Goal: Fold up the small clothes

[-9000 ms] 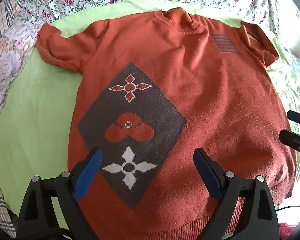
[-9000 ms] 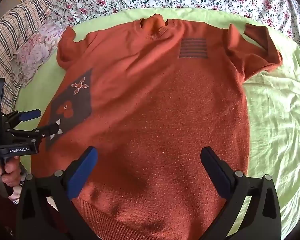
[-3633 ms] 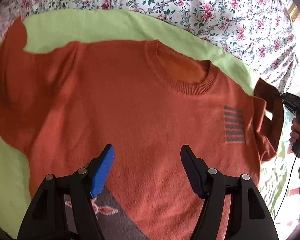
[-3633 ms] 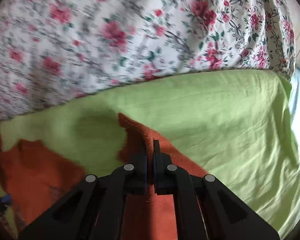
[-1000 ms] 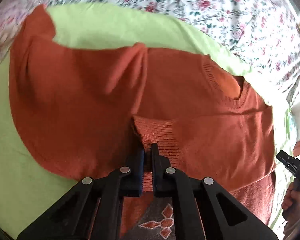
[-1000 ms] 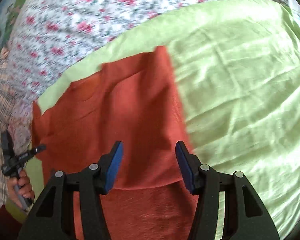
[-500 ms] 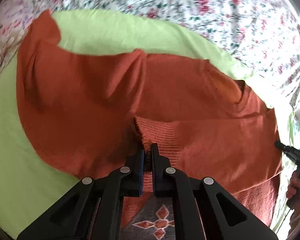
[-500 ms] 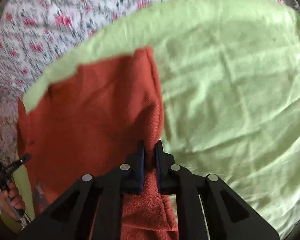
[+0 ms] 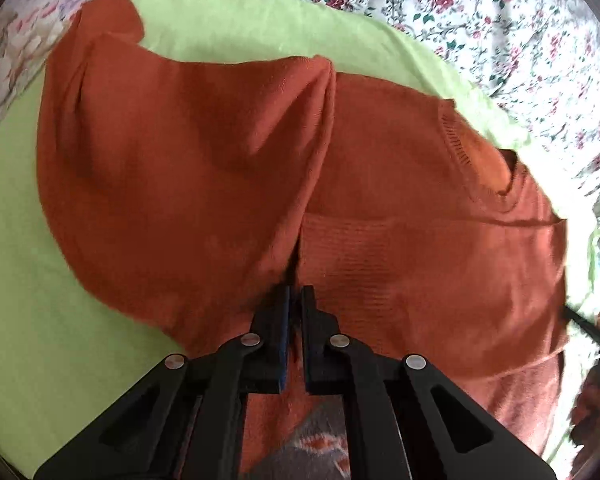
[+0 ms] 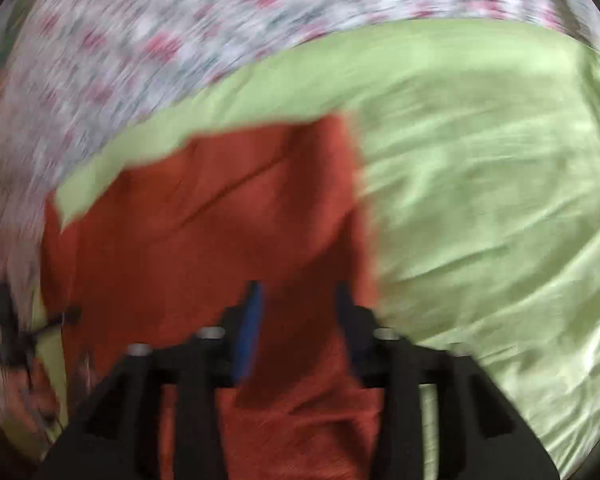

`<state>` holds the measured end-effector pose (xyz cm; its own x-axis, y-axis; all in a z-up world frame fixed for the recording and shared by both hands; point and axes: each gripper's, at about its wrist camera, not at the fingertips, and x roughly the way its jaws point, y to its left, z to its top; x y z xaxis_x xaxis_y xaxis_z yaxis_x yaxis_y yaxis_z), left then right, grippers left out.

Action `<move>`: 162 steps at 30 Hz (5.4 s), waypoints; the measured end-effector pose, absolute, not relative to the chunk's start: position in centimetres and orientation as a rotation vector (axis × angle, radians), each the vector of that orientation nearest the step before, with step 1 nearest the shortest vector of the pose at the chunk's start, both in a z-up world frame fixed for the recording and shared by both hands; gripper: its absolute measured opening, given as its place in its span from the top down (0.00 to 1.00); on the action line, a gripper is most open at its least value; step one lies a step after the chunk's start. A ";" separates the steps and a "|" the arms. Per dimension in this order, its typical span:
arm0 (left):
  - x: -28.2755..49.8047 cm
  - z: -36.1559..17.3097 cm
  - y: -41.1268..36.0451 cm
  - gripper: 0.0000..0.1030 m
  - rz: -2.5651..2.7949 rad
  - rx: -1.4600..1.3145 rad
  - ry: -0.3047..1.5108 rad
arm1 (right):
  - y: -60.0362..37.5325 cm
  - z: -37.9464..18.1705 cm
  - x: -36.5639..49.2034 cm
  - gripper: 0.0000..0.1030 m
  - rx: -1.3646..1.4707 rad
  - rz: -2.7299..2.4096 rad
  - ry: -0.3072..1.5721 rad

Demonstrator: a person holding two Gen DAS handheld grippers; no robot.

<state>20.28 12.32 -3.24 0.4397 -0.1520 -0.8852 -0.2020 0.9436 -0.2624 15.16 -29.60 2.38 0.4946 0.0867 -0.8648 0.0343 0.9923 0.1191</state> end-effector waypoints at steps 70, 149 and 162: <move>17.2 -1.2 -3.8 0.46 -0.302 -0.194 1.075 | -28.2 4.5 7.6 0.46 0.286 0.110 1.040; 32.7 -1.8 15.8 0.93 0.099 -0.226 1.050 | -26.3 2.4 10.8 0.51 0.090 0.158 0.986; 27.1 -0.1 18.4 0.80 0.168 -0.386 1.069 | -28.3 1.7 11.2 0.48 0.142 0.094 1.030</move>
